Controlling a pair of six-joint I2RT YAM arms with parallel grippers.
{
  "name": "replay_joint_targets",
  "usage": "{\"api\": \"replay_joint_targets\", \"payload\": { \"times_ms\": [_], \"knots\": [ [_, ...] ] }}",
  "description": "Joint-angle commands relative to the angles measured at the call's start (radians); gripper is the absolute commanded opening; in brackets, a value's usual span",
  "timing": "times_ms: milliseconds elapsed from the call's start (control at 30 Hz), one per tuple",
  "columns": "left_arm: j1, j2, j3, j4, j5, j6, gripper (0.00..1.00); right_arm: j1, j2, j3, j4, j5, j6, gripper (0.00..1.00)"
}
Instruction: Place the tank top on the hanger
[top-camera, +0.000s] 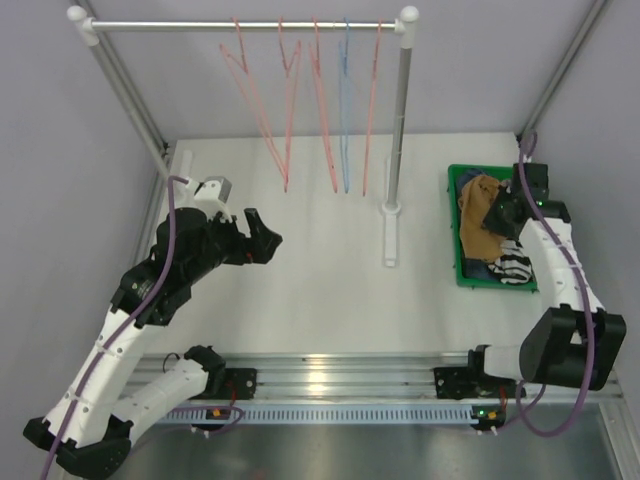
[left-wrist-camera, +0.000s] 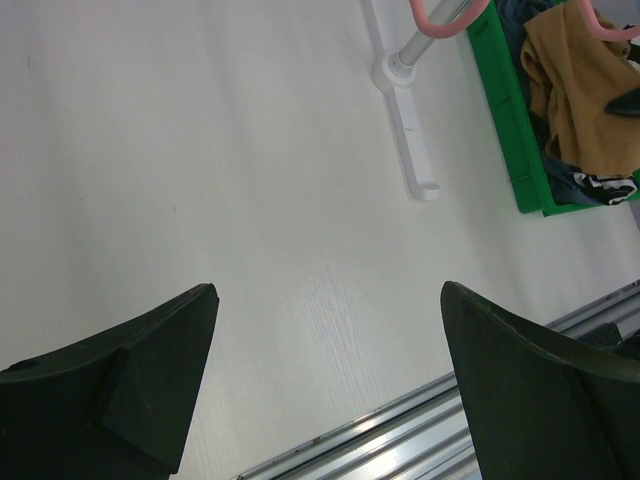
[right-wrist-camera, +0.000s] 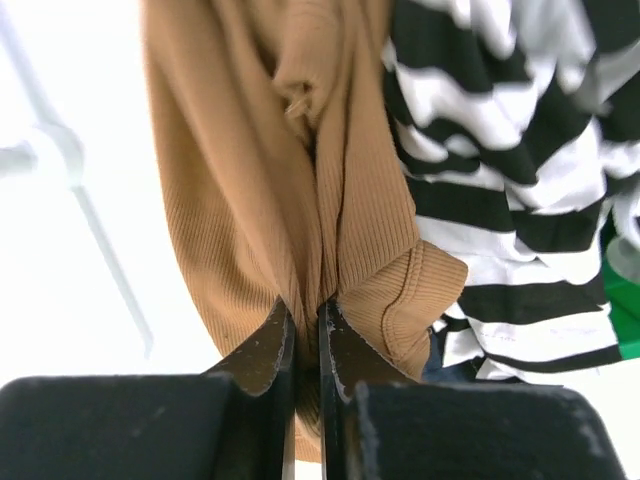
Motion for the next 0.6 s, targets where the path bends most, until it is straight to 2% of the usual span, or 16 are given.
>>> {"api": "replay_joint_targets", "payload": {
  "times_ms": [0, 333, 467, 567],
  "knots": [
    [-0.004, -0.001, 0.025, -0.003, -0.001, 0.016, 0.98, 0.002, -0.087, 0.181, -0.058, -0.058, -0.004, 0.00],
    [-0.004, -0.001, 0.059, -0.001, -0.001, 0.015, 0.98, 0.065, -0.133, 0.578, -0.204, -0.188, -0.028, 0.00],
    [-0.004, -0.007, 0.065, 0.002, -0.001, 0.010, 0.98, 0.109, -0.138, 0.666, -0.253, -0.225, -0.014, 0.00],
    [-0.004, -0.014, 0.070, 0.005, -0.031, 0.004, 0.98, 0.239, -0.164, 0.653, -0.253, -0.218, 0.022, 0.00]
  ]
}}
